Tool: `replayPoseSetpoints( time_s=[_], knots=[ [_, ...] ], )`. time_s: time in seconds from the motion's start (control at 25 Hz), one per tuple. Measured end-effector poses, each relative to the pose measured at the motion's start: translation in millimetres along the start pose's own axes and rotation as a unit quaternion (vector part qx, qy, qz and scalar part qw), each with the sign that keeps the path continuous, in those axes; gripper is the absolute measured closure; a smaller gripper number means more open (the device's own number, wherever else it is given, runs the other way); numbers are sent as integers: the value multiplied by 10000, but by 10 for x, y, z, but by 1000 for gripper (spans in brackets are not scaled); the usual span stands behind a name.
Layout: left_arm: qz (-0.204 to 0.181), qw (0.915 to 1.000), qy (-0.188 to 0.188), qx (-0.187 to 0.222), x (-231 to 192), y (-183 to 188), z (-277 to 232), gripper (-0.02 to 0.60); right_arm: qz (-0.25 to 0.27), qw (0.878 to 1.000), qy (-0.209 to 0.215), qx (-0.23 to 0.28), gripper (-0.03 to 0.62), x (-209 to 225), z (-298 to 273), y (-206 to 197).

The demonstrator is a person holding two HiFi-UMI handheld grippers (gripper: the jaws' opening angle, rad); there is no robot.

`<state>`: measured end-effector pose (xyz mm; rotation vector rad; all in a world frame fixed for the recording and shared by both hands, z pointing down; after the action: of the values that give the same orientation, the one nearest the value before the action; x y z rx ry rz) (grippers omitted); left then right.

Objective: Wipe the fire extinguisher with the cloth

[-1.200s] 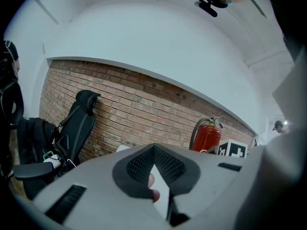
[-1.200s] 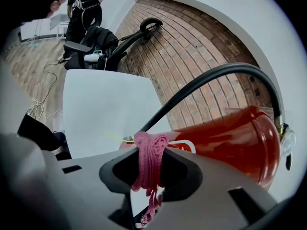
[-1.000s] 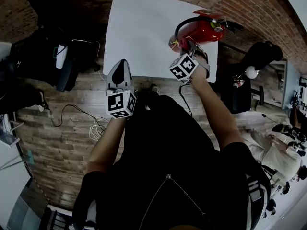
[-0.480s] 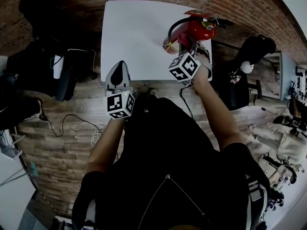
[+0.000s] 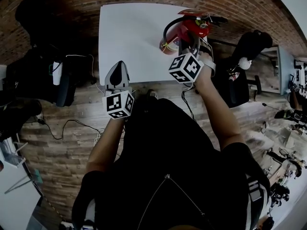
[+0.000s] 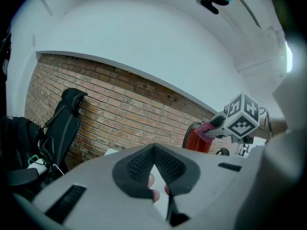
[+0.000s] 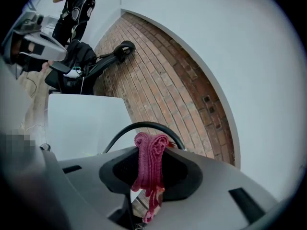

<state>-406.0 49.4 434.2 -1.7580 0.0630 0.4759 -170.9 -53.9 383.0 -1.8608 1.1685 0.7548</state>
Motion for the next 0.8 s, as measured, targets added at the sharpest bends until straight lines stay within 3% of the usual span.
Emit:
replayPoseSetpoints(
  time_s=[0.2, 0.4, 0.8],
  knots=[
    [-63, 10000, -65, 14, 74, 57, -22, 574, 554, 9958, -595, 422, 474, 247, 137, 162],
    [-121, 9999, -105, -29, 163, 43, -40, 574, 1276, 9872, -803, 524, 474, 203, 30, 70],
    [-248, 9996, -59, -140, 335, 19, -58, 574, 1317, 9861, -648, 781, 474, 117, 78, -182]
  ],
)
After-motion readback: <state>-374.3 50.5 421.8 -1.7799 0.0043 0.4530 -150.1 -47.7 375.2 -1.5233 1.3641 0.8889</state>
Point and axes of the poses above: the fingertips, and each gripper's own axes: z backward along the fingers, x to its right, y out of its top, the point moved 3 cm from there along z, backward along the fingers, and after that the axes turned 1 degree about z, right-handed, at the moved point
